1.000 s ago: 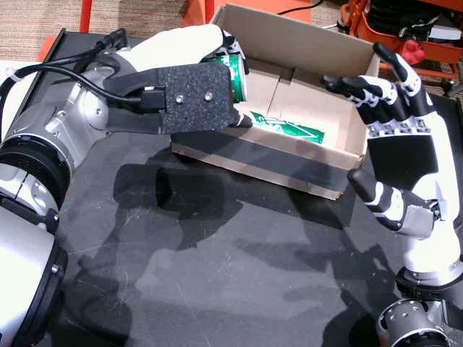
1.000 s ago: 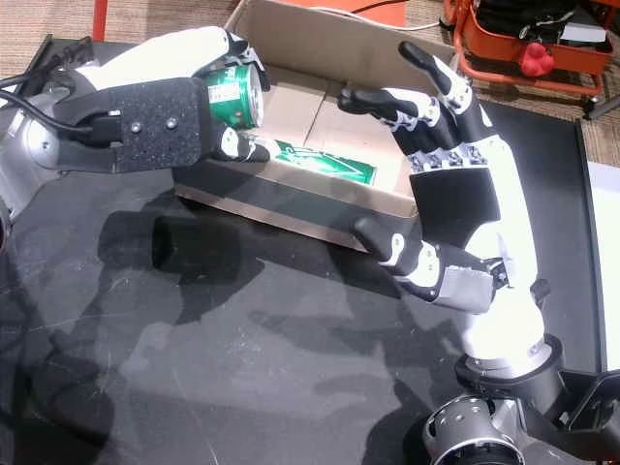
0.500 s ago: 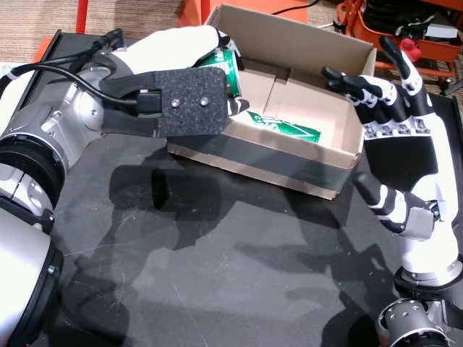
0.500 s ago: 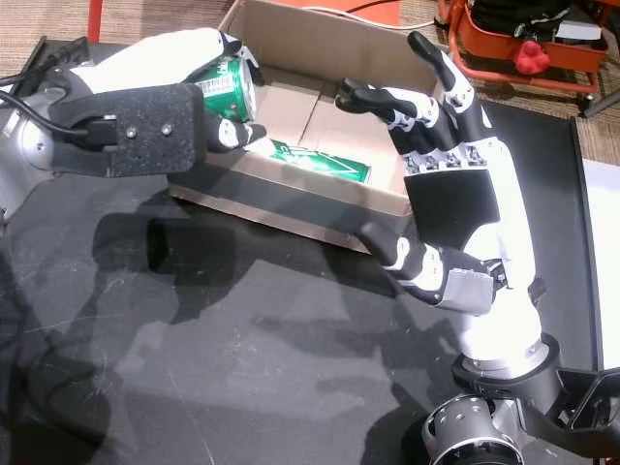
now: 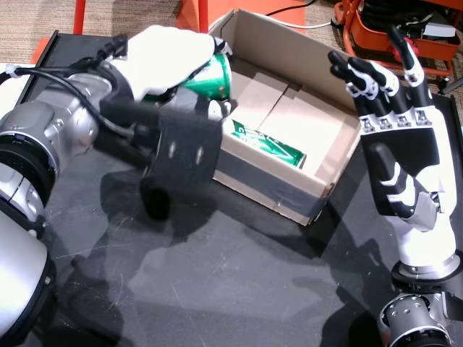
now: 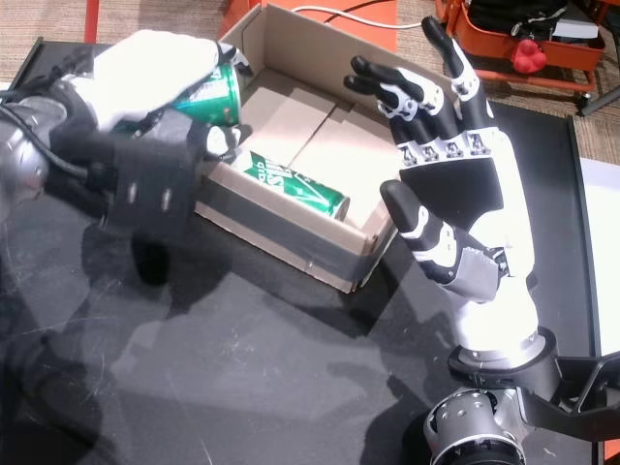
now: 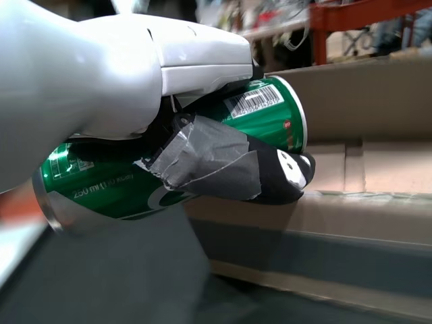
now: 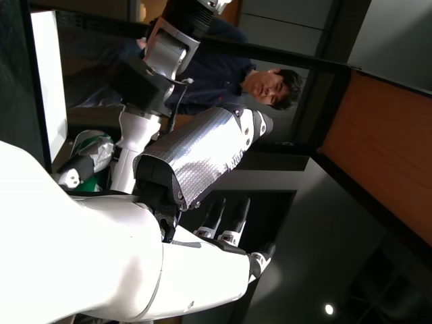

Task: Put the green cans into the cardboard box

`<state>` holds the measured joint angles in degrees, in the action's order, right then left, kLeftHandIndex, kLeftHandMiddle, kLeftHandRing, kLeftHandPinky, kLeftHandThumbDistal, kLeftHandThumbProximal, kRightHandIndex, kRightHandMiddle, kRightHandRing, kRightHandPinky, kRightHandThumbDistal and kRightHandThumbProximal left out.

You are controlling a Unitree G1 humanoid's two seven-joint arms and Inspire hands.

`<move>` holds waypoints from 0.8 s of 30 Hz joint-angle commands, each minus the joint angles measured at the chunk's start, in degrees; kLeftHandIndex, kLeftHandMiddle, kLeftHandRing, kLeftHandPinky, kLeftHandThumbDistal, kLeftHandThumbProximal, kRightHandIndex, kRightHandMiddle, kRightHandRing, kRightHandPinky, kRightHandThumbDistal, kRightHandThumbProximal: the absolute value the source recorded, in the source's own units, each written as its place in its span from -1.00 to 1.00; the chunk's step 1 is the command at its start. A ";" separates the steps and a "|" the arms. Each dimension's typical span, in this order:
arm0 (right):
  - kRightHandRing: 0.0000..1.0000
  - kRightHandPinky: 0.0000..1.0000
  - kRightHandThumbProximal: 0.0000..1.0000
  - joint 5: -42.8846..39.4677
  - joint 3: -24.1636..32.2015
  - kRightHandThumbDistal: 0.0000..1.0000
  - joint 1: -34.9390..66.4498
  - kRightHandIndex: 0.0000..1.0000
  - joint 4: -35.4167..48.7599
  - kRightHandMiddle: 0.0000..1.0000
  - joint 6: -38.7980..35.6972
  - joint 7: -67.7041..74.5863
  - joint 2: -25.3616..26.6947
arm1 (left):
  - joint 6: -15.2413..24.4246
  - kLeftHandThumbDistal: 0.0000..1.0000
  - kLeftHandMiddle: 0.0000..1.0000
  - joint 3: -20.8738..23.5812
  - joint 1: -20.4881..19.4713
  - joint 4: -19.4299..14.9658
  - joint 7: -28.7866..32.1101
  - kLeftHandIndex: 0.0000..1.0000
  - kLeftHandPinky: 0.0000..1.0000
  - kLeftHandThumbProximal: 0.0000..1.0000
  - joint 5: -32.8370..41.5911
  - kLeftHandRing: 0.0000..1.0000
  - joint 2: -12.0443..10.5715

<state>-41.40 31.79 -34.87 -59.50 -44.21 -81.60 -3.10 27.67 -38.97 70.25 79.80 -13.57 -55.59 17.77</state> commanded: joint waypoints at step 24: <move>0.55 0.66 1.00 24.60 -7.20 0.23 3.35 0.82 -3.87 0.53 -19.62 29.20 4.24 | 0.88 -0.42 -0.39 -3.86 4.64 0.77 -5.99 -0.75 0.35 -0.03 -2.91 -0.07 1.61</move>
<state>-21.80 26.30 -33.60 -62.65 -61.21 -58.18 -0.88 28.30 -43.01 72.34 80.59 -19.45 -58.80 18.85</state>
